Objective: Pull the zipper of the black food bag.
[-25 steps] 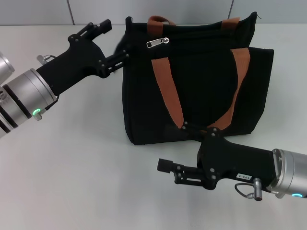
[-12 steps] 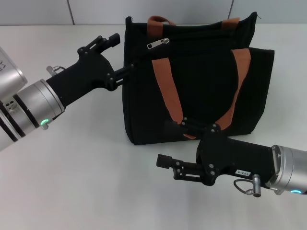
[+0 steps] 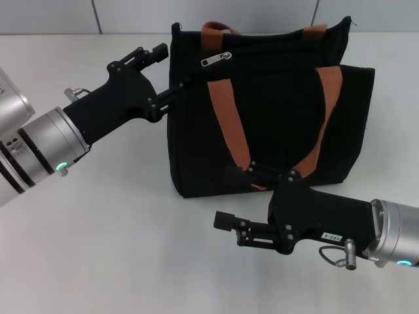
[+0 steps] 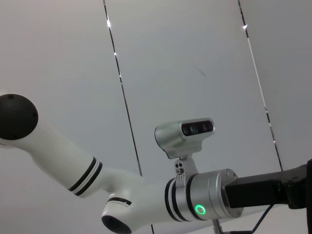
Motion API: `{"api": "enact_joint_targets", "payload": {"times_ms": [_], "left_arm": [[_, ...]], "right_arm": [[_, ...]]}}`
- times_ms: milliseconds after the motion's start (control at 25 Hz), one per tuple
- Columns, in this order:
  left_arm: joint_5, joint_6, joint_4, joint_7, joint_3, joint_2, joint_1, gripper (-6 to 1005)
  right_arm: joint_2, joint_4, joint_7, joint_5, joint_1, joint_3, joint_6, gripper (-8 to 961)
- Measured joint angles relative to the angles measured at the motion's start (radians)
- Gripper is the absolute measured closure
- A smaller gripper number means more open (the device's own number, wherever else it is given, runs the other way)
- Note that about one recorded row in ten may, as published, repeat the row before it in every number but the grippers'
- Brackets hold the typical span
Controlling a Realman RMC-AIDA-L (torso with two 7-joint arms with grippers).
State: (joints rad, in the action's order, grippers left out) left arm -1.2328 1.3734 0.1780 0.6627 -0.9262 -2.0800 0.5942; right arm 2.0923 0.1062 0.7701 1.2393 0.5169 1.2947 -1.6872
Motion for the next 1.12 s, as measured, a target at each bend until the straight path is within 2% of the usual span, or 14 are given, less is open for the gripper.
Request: {"api": "enact_joint_targets", "payload": {"times_ms": [160,320,680,920,1120], "left_arm": [[0.0,0.003,-0.01,-0.052,-0.008,0.0,0.002,283],[0.001,0.016,-0.014,-0.061,-0.008,0.0,0.001,516],[0.001,0.029,-0.013,-0.061,-0.002,0.0,0.0,782],[0.001,0.039,0.012,0.0,-0.004,0.0,0.002,941],[-0.003,0.037,0.044,0.074,-0.009,0.0,0.004,967]], "right_arm": [[0.0,0.0,0.0,0.0,-0.003,0.0,0.0,196],[0.0,0.0,0.0,0.0,-0.002,0.0,0.0,196],[0.0,0.003,0.0,-0.002,-0.003,-0.006,0.001,196],[0.0,0.004,0.0,-0.003,-0.005,-0.009,0.002,196],[0.0,0.007,0.0,-0.003,-0.007,-0.012,0.002,196]]}}
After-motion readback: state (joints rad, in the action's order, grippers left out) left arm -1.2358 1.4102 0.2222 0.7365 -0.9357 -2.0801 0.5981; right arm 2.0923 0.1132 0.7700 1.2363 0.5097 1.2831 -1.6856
